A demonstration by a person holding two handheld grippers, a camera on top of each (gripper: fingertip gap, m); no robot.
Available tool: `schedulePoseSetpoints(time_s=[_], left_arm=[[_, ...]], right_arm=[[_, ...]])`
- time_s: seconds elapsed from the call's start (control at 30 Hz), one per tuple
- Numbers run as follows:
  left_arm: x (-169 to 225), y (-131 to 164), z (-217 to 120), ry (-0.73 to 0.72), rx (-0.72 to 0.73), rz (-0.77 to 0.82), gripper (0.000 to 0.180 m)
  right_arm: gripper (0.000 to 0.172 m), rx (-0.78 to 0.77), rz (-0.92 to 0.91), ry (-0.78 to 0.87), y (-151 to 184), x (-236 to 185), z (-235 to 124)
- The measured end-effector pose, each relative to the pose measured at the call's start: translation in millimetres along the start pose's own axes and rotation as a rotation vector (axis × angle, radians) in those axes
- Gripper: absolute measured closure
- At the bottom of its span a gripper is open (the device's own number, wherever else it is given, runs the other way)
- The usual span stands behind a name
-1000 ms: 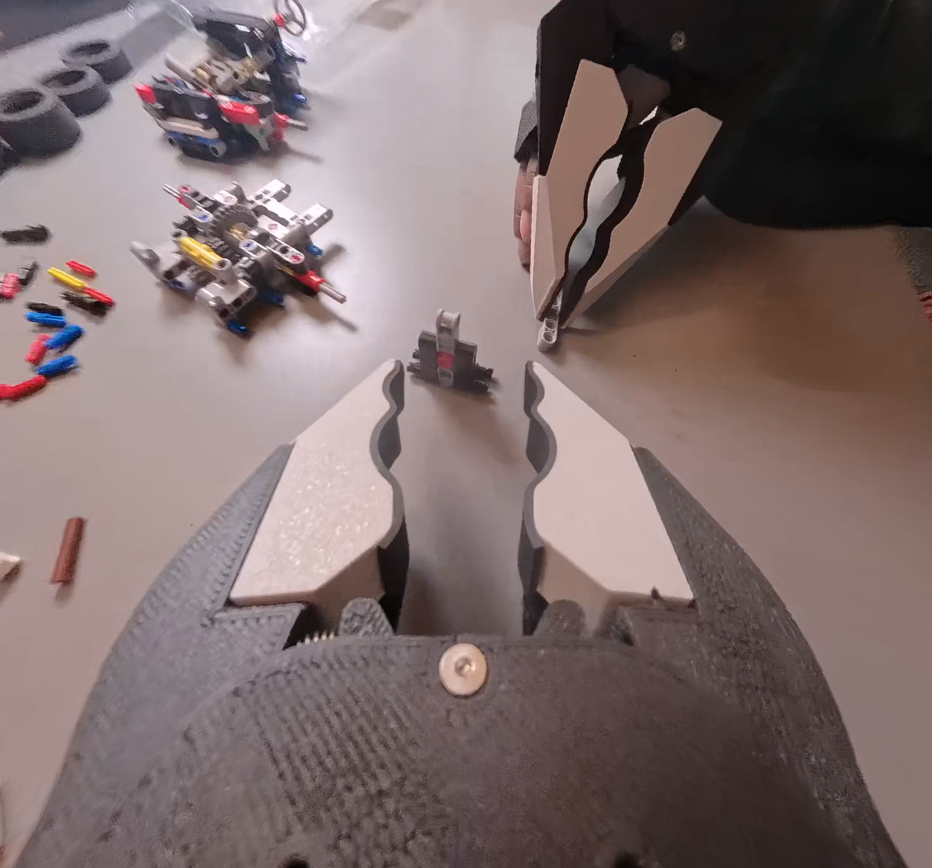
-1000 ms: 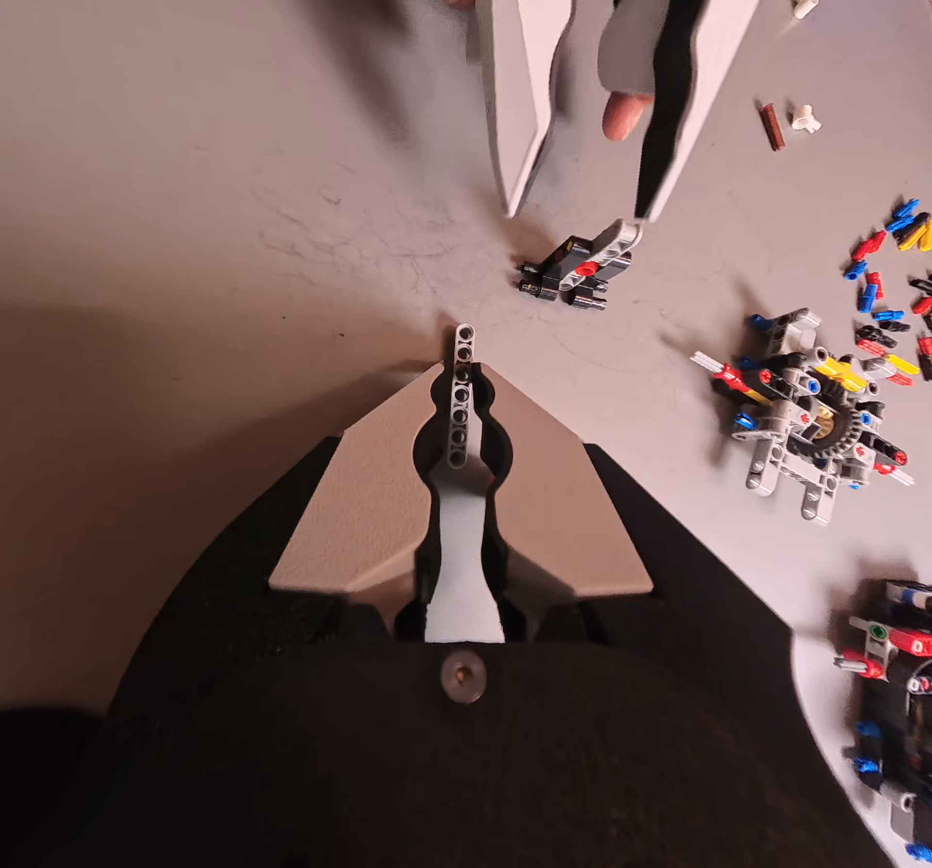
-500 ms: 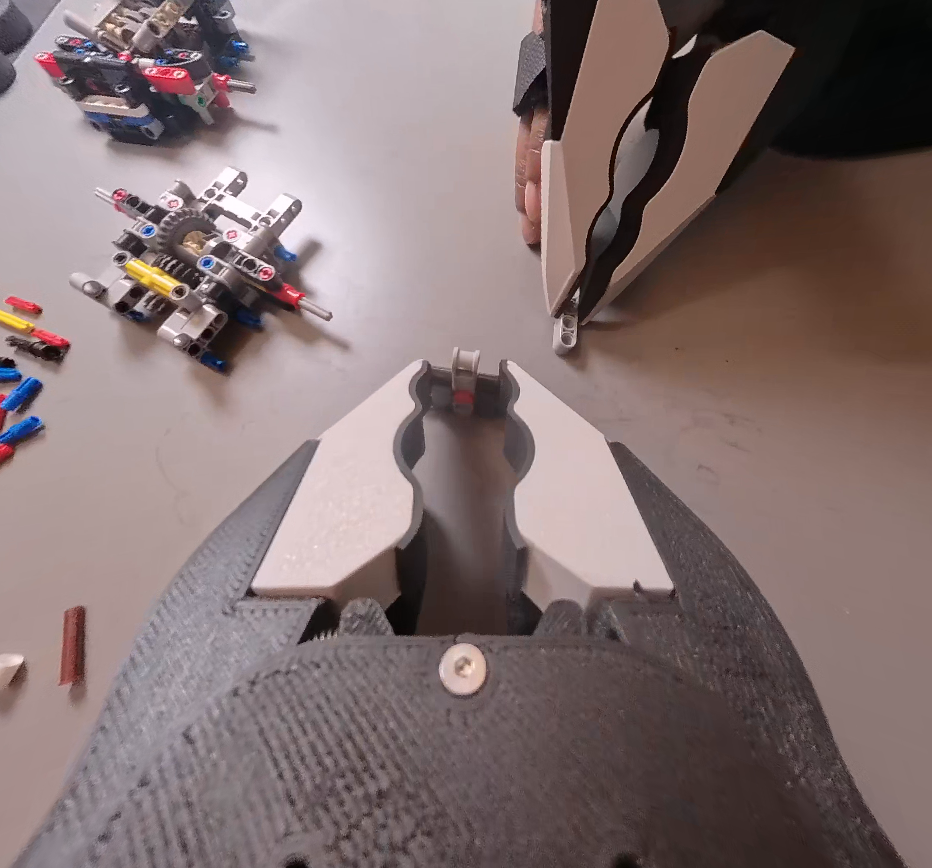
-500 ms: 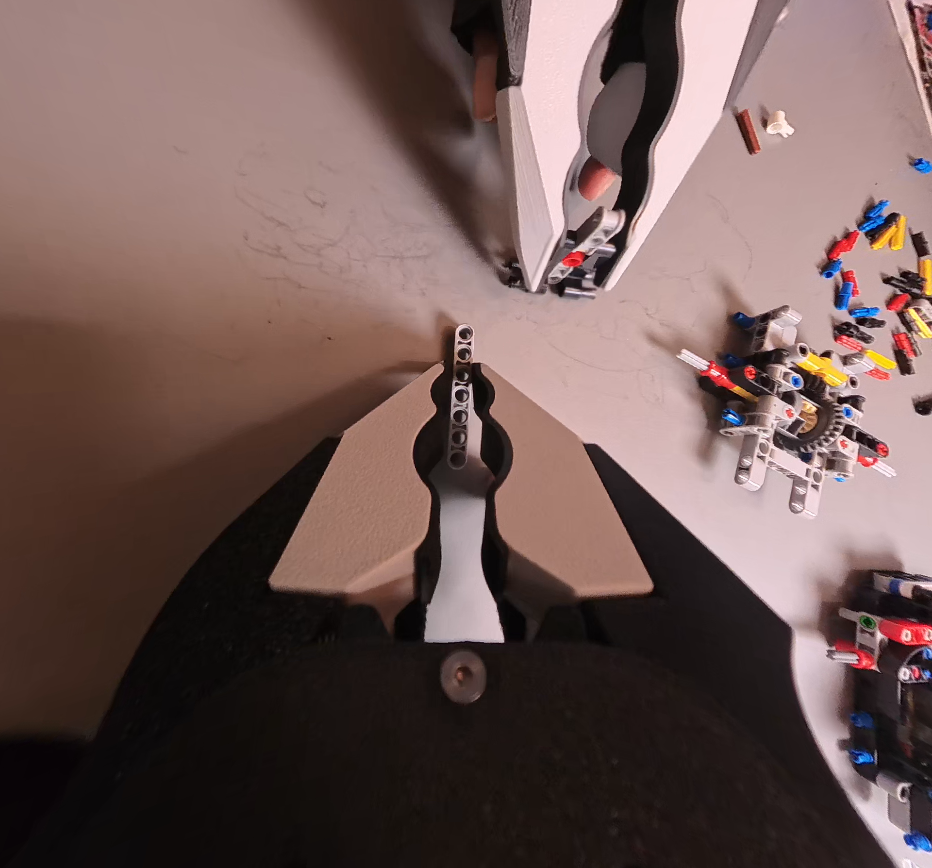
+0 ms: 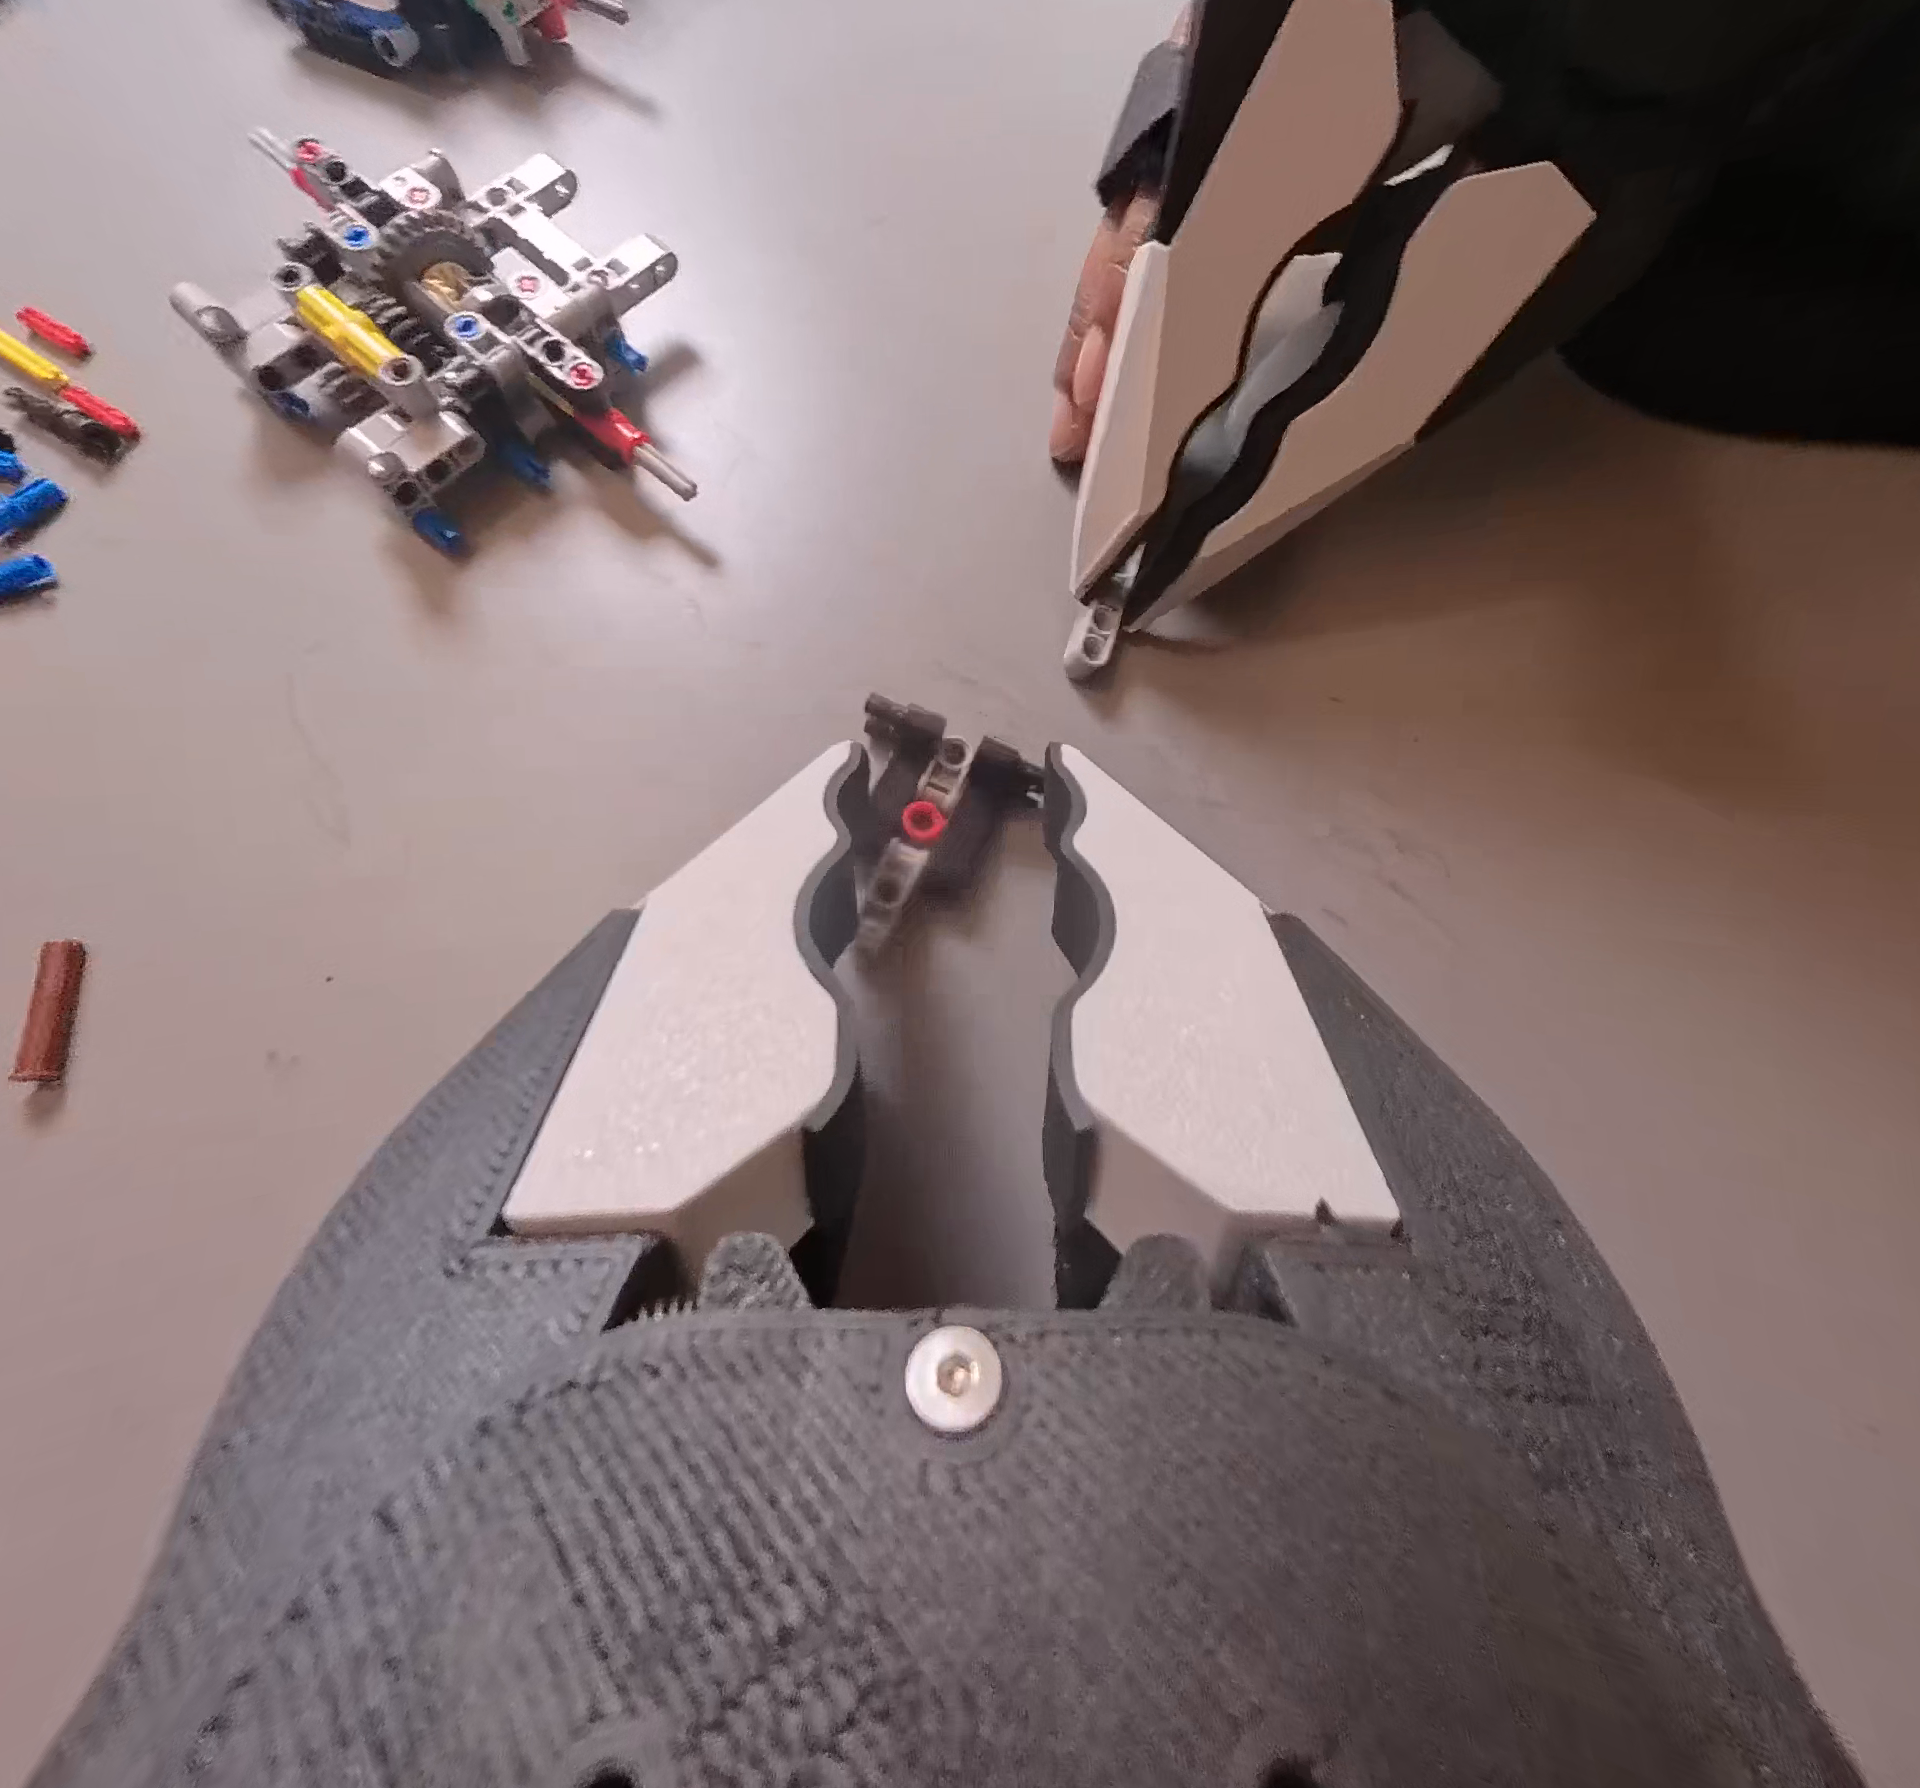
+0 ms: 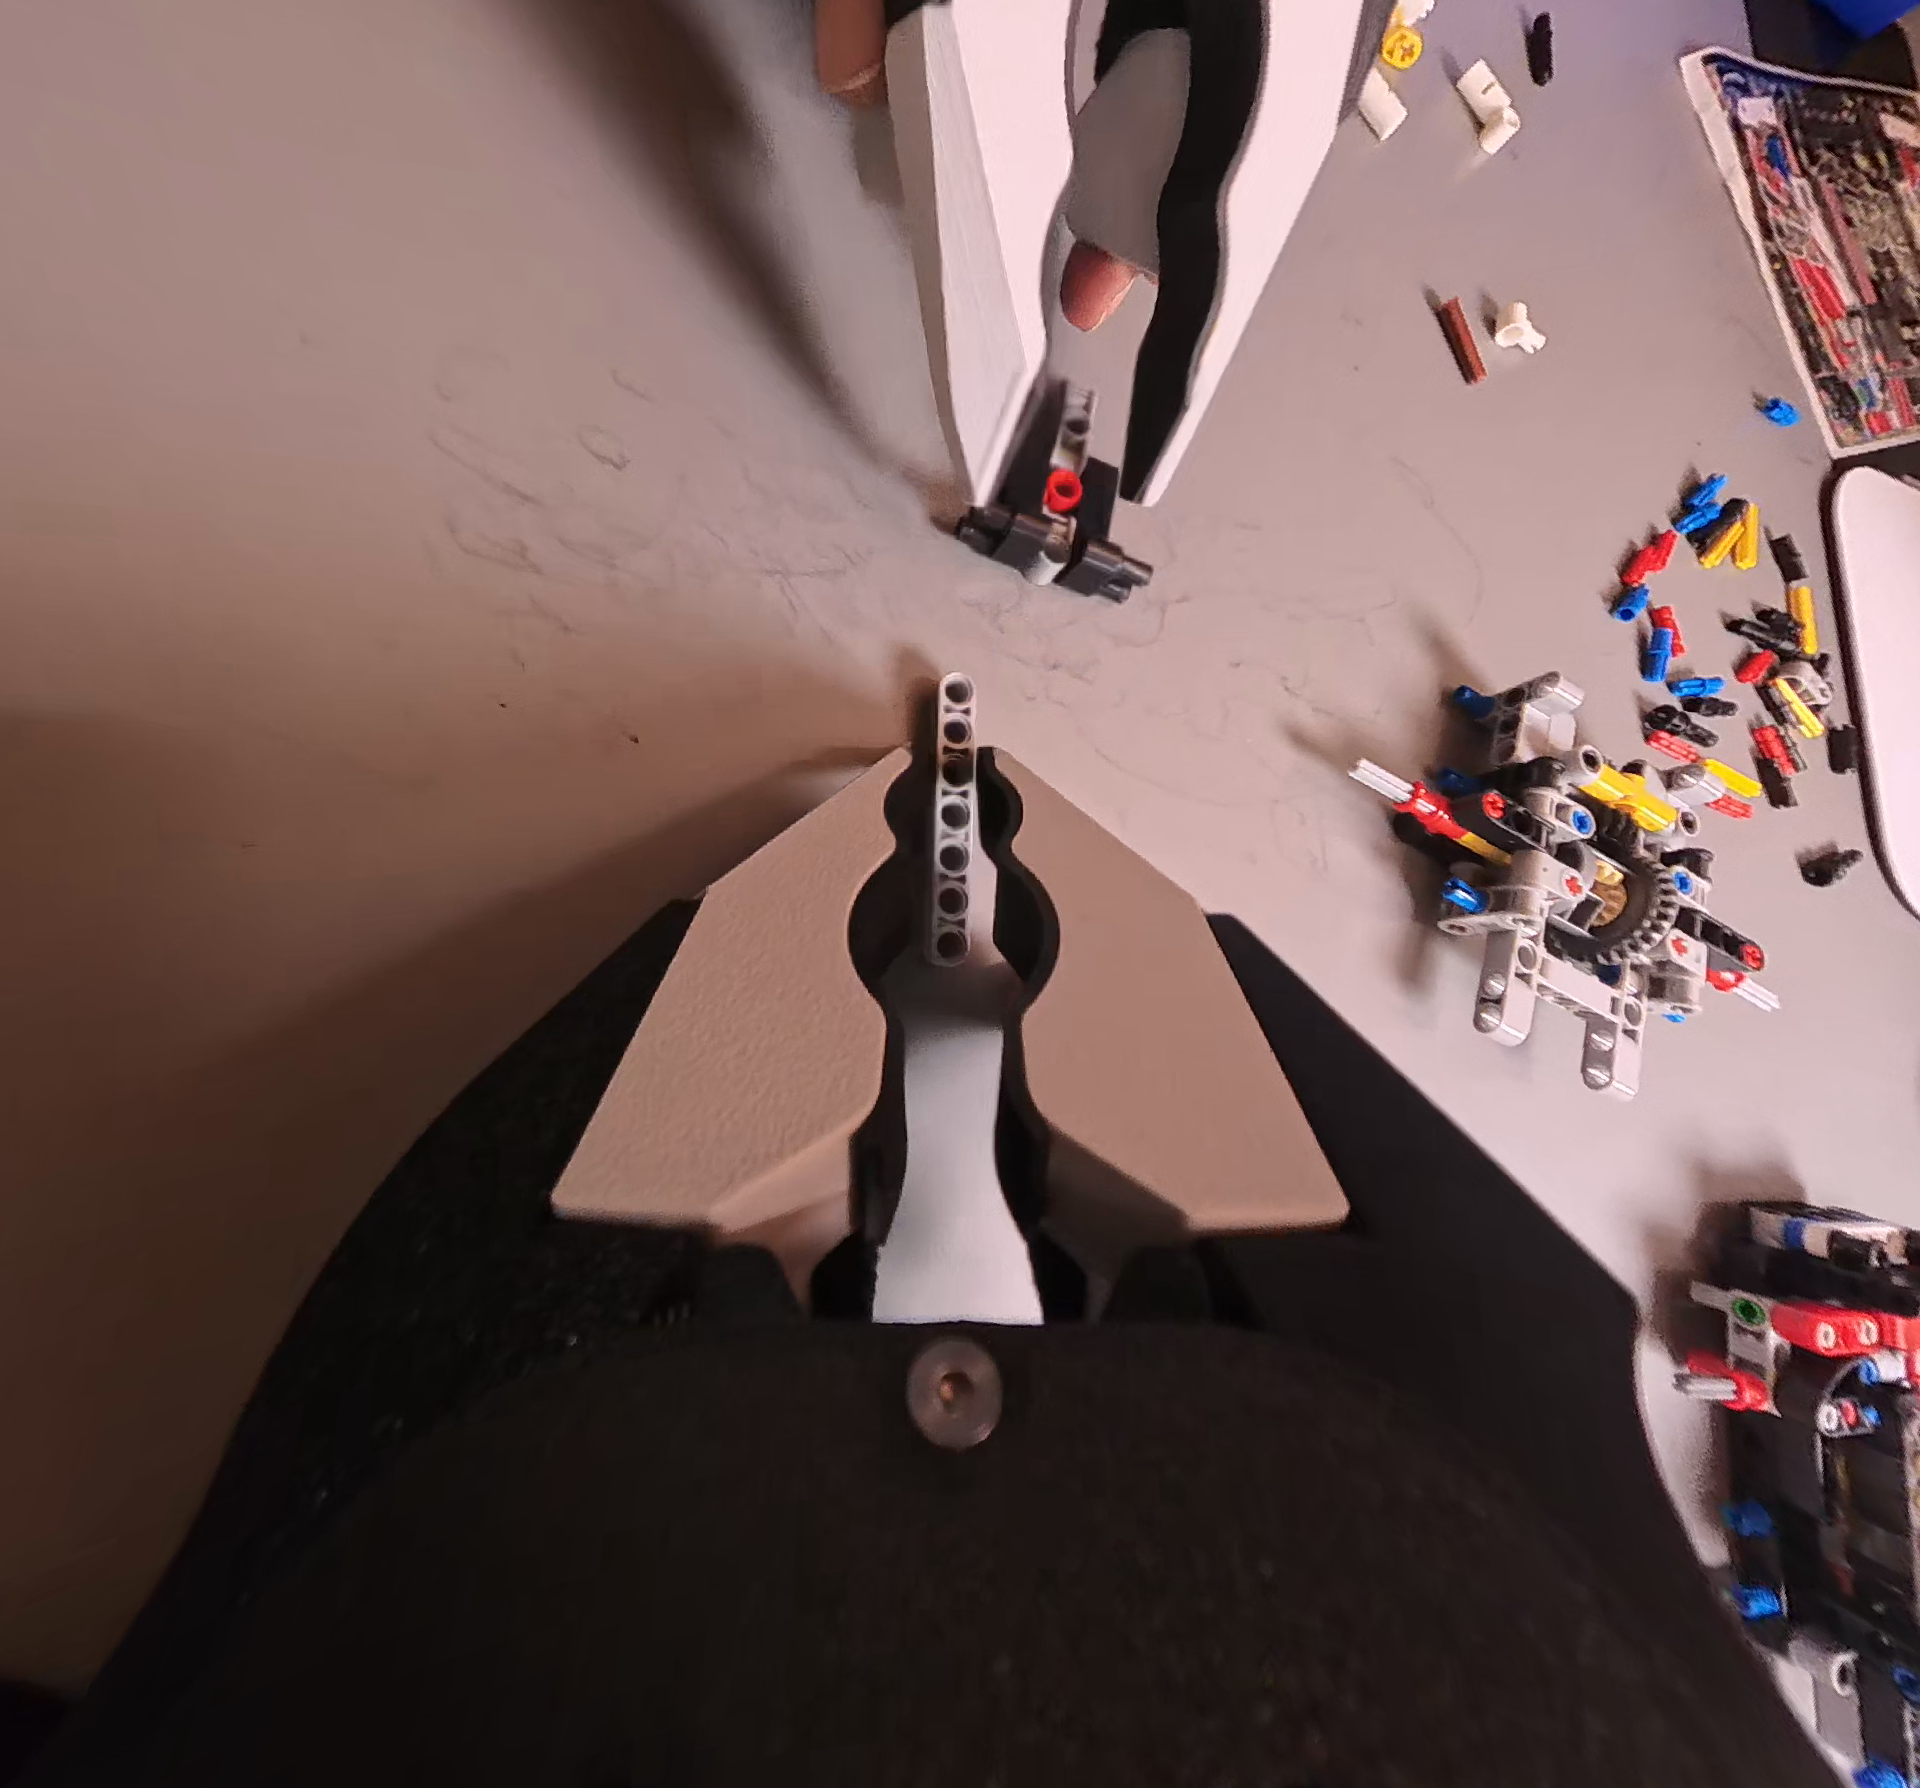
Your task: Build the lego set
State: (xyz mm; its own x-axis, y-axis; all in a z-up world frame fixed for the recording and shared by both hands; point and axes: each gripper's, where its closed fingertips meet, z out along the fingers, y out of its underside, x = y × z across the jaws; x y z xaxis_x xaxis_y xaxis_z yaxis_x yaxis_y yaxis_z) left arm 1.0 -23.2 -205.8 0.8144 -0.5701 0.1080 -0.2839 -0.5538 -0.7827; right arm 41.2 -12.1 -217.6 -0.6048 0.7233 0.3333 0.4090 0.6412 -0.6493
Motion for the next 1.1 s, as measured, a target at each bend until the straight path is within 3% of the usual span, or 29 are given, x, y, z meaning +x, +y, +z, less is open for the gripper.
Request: schedulePoseSetpoints(time_s=[0.03, 0.23, 0.53, 0.93, 1.1], left_arm=[[1.6, 1.4, -1.8, 0.020, -0.003, 0.008, 0.148], [-6.7, 4.6, -8.8, 0.016, 0.019, 0.054, 0.145], [-2.9, 5.1, -6.6, 0.016, 0.015, 0.138, 0.143], [-6.1, 17.3, -4.0, -0.031, -0.061, 0.249, 0.141], [-7.4, 15.2, 0.5, -0.028, -0.051, 0.220, 0.147]], right_arm=[[0.162, 0.010, 0.000, 0.001, -1.3, 0.2, -0.5], [0.154, 0.047, 0.059, 0.004, -3.1, 9.1, -11.1], [0.151, -0.023, 0.129, -0.021, 15.1, 11.4, -19.6], [0.152, 0.074, 0.128, 0.074, -2.4, 26.0, -17.1], [0.153, 0.128, 0.133, 0.074, -13.3, 24.8, -13.3]])
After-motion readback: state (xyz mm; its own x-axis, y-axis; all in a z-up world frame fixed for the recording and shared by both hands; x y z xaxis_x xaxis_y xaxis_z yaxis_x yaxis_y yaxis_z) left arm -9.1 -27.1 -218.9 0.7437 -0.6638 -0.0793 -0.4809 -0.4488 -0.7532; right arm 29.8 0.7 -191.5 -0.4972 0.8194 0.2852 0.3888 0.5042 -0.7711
